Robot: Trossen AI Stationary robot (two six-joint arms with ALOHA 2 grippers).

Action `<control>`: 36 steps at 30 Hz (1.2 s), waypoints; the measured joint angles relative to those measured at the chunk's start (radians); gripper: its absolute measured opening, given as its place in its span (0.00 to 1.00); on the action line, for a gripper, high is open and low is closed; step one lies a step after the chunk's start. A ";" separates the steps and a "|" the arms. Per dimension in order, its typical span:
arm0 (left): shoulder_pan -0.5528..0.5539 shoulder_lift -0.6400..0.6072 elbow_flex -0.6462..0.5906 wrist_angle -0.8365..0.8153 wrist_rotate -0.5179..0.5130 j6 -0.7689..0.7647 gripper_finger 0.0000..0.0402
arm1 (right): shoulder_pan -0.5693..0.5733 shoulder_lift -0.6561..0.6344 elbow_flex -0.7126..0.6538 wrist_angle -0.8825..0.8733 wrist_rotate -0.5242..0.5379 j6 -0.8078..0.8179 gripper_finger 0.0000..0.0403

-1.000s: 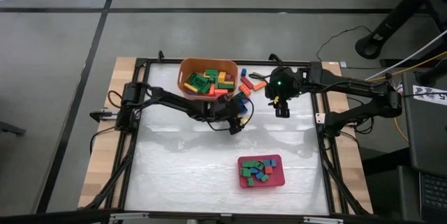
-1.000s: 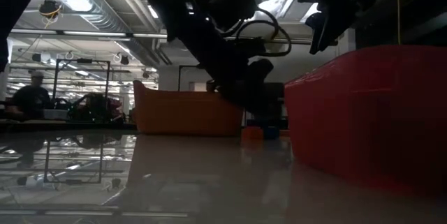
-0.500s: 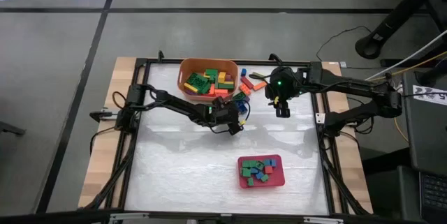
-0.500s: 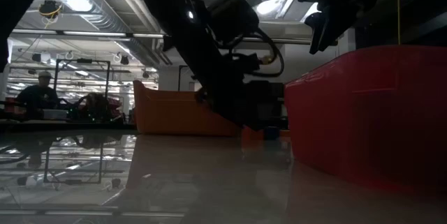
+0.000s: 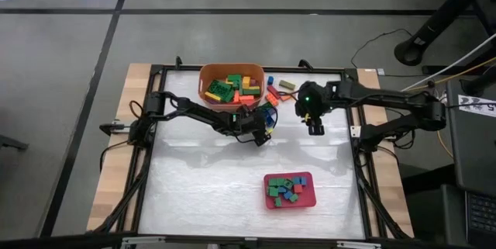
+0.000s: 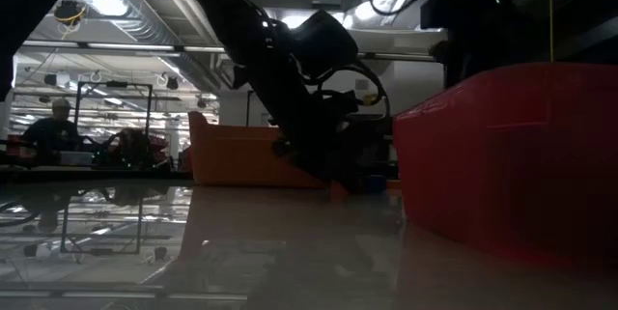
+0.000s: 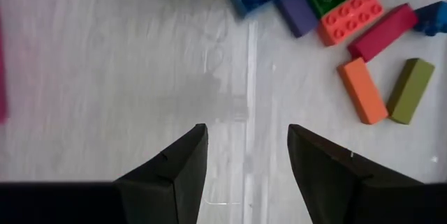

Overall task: Sort blocks by size
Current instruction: Put the small orange game piece into the red bin

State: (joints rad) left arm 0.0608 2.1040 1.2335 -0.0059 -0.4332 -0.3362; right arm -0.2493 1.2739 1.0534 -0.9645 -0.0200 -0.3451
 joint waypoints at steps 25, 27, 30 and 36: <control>-0.252 -0.137 0.070 0.065 0.241 0.104 0.33 | 0.000 0.001 -0.101 0.314 -0.052 0.090 0.49; -0.290 -0.128 0.069 0.087 0.264 0.105 0.33 | 0.000 0.005 -0.100 0.376 -0.045 0.137 0.49; -0.342 -0.126 0.068 0.099 0.265 0.101 0.34 | 0.000 0.014 -0.100 0.460 -0.029 0.220 0.49; -0.420 -0.117 0.069 0.127 0.263 0.114 0.34 | 0.000 0.048 -0.100 0.529 0.035 0.363 0.49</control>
State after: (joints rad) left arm -0.3591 1.9872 1.3020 0.1207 -0.1706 -0.2220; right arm -0.2493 1.3219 0.9535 -0.4358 0.0151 0.0177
